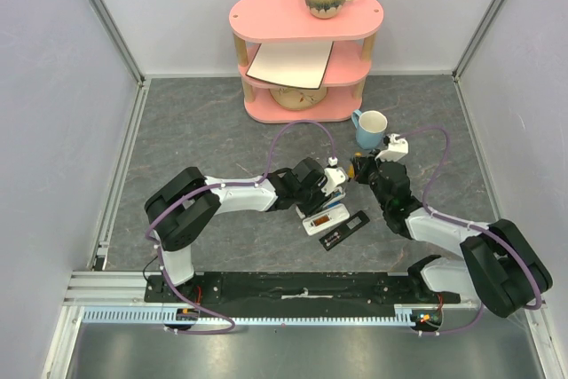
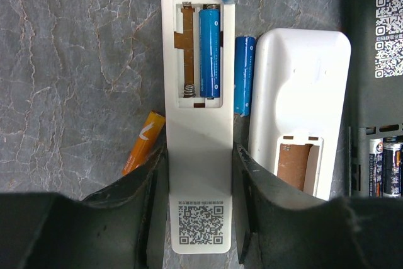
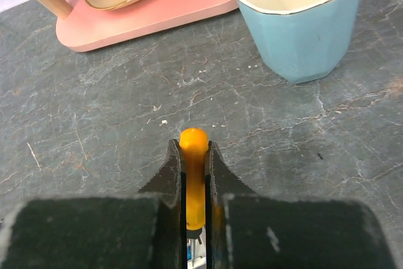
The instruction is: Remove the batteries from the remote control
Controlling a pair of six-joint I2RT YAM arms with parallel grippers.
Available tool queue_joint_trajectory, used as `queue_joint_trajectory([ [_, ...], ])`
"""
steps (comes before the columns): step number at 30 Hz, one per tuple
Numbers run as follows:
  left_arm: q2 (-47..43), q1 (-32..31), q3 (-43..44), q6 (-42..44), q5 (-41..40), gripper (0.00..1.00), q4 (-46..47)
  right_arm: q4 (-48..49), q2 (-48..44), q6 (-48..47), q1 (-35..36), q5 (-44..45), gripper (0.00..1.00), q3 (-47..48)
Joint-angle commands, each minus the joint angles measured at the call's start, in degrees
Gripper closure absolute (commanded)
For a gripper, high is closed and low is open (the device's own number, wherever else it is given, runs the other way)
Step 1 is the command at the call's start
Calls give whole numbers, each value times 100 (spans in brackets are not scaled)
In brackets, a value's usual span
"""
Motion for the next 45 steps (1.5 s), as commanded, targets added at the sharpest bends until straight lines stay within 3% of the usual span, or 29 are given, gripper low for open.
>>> queue_joint_trajectory([
  [1,329,22,-203,-108,-65,98,-651,322,-170,-181,7,391,100,-129],
  [17,347,14,-194,-108,-12,98,-678,1324,-135,-66,7,66,100,-375],
  [26,364,14,-185,-82,23,98,-687,1385,392,13,7,31,100,-270],
  [35,382,22,-167,-82,67,98,-695,1289,269,-93,7,110,100,-384],
  [45,391,14,-159,-82,58,98,-713,1702,736,170,-2,-390,100,-384],
])
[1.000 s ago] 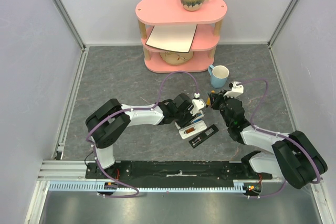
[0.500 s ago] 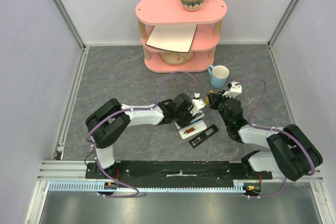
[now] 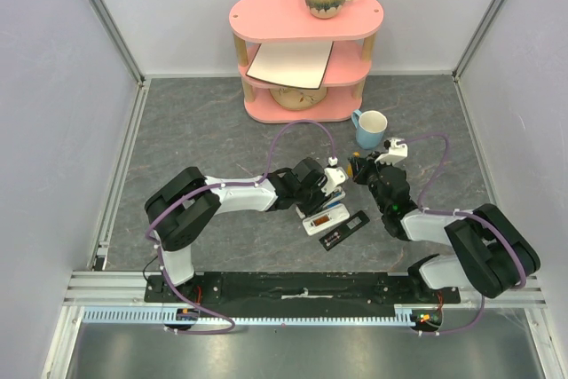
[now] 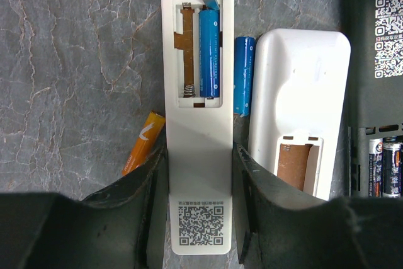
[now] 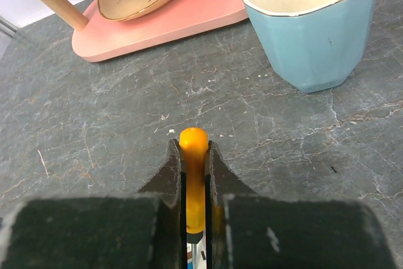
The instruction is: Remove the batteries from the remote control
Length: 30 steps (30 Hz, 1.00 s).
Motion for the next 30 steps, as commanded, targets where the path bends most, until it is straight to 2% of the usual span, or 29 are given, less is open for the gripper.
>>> queue_joint_trajectory([
  [1,384,14,-165,-73,41,98,-709,268,124,188,13,-379,100,-8],
  [7,393,14,-156,-81,50,98,-717,443,272,627,22,-854,100,27],
  [19,446,14,-139,-73,50,98,-735,1498,581,1867,22,-1769,100,-61],
  [30,437,14,-130,-73,23,98,-735,1156,141,1964,13,-1840,100,1],
])
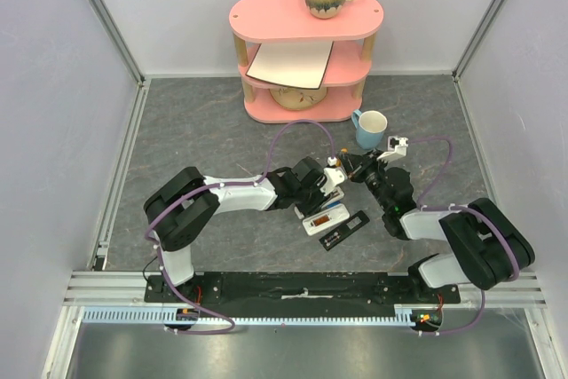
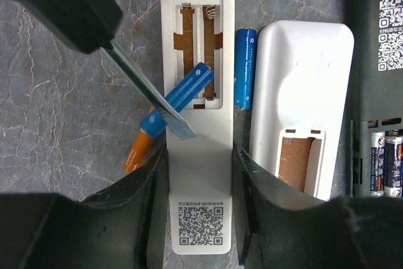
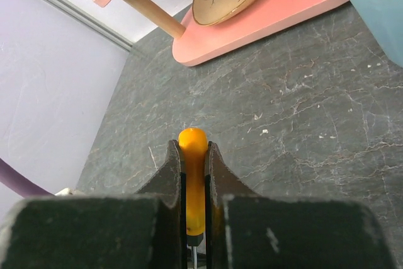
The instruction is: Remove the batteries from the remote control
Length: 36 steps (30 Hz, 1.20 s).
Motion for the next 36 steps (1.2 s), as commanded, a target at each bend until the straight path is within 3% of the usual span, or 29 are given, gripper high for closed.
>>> queue_joint_trajectory([
  [1,444,9,-172,-95,19,98,-562,-24,-174,261,129,-546,100,47],
  [11,443,9,-172,-103,28,98,-562,-507,-314,-151,129,-248,100,196],
  [23,461,9,-154,-95,54,98,-580,-2555,-1052,-1259,129,1045,100,635],
  [36,487,9,-145,-95,63,98,-589,-2108,-613,-996,129,1836,100,451],
])
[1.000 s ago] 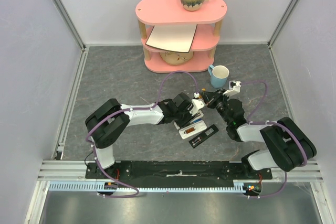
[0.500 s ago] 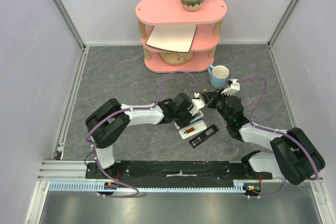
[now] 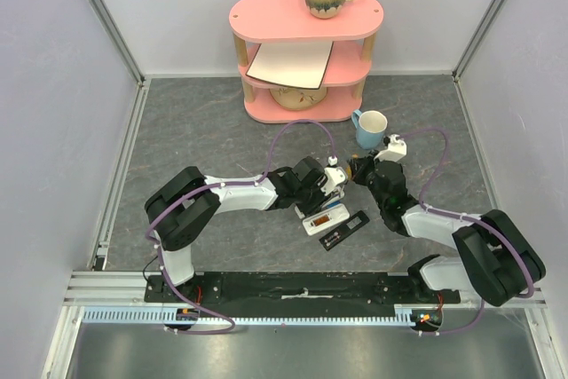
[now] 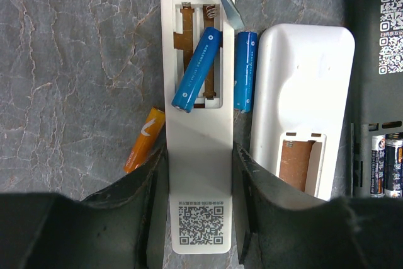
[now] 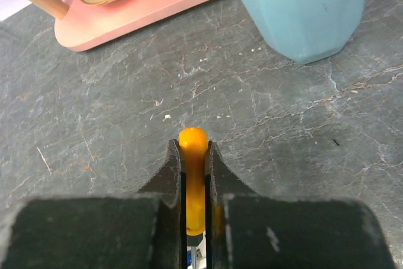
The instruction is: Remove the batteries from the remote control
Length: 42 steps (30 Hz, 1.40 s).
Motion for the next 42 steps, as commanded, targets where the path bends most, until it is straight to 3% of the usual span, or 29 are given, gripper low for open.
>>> queue_joint_trajectory([
  [1,463,9,-176,-79,82,98,-593,463,-29,187,9,564,100,-21],
  [7,490,9,-167,-71,91,98,-611,639,-152,161,0,354,100,-100],
  [16,490,9,-158,-71,100,98,-628,771,199,257,53,942,100,-136],
  [29,481,9,-150,-62,127,98,-637,437,480,-419,702,1479,100,233],
  [42,472,9,-150,-62,118,98,-637,928,595,327,765,250,100,313],
])
